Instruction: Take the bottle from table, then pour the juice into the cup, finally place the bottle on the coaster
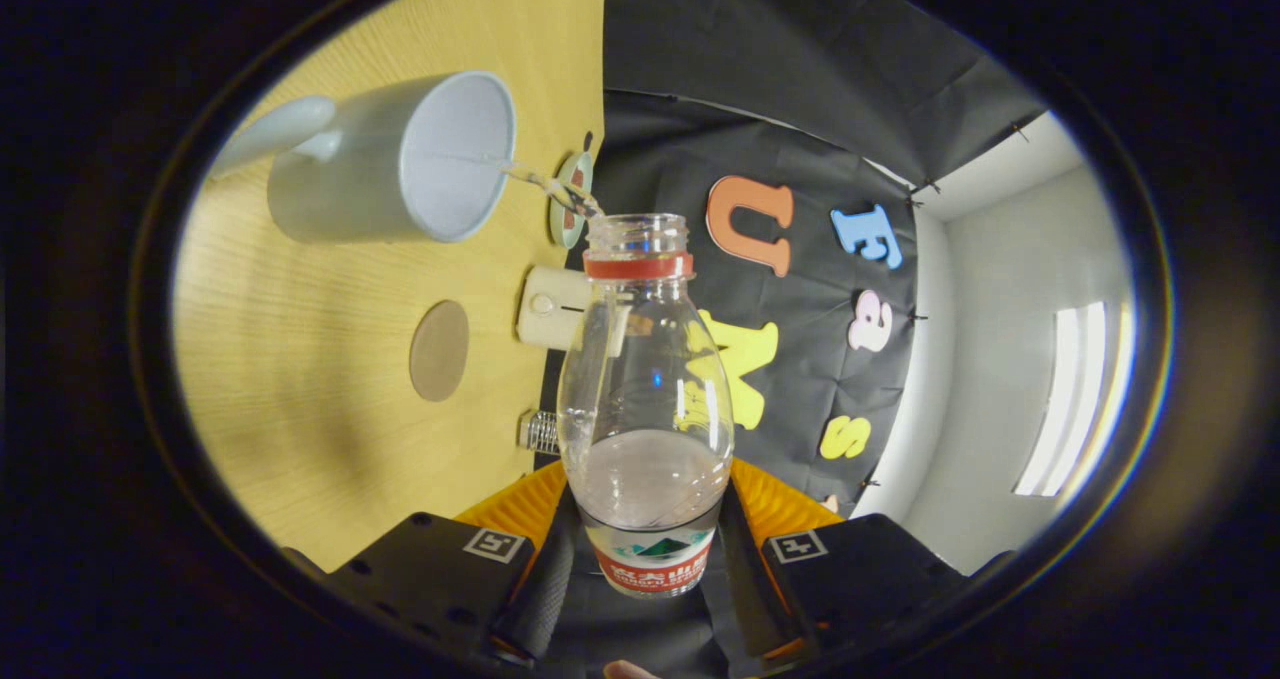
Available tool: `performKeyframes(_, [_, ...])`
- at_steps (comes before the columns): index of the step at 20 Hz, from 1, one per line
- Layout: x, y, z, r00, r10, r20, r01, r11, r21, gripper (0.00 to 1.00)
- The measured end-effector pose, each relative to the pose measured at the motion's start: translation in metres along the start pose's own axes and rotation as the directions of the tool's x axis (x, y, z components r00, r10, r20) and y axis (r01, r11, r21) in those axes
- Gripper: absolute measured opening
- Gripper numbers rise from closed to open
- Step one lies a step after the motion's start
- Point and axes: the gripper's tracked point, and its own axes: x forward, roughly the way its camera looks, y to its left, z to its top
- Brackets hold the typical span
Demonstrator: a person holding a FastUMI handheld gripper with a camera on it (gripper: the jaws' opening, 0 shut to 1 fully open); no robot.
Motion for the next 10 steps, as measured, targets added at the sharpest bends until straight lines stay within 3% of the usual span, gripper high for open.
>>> performKeyframes(10, [0.0009, -0.0084, 0.0039, 1.000, -0.010, 0.006, 0.010, 0.999, -0.034, 0.74])
